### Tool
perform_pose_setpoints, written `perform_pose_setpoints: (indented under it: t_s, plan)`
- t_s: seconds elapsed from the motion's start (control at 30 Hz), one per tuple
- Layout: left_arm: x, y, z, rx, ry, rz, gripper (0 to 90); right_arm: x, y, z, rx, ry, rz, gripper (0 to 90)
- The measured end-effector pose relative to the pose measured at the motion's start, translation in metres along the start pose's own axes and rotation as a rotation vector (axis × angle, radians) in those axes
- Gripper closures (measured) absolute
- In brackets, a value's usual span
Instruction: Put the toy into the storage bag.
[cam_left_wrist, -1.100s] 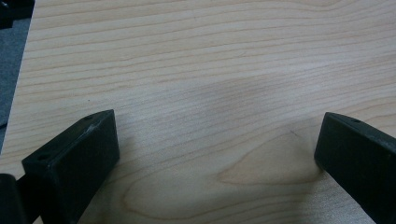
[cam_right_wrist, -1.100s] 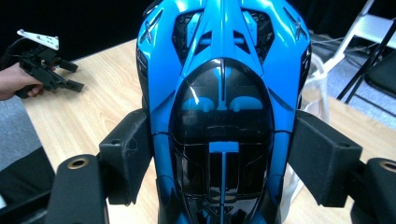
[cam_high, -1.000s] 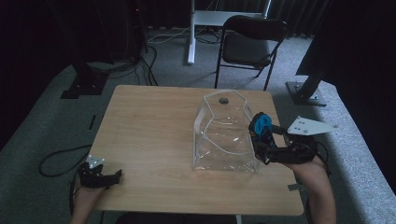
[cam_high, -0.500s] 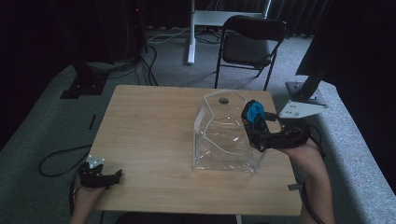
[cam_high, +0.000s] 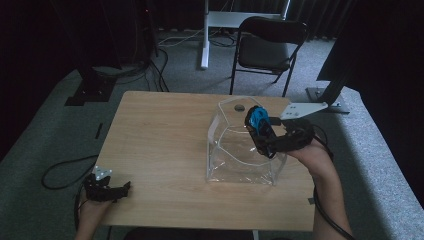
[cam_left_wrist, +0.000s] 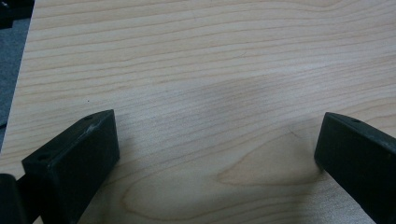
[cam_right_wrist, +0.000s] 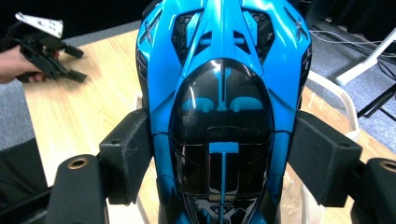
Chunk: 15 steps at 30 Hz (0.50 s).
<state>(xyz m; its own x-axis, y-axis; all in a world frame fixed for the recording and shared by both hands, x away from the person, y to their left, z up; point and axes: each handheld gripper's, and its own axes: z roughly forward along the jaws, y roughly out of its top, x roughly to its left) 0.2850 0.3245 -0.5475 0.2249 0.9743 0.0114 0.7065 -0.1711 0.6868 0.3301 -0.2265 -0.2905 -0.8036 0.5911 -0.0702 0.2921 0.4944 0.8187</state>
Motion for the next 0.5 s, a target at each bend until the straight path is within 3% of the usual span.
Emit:
perform_pose_setpoints:
  t_s: [0.5]
  plan:
    - [0.000,0.000,0.000,0.000,0.000,0.000,0.3,-0.009,0.003,0.034,0.098,0.046,-0.023,26.2]
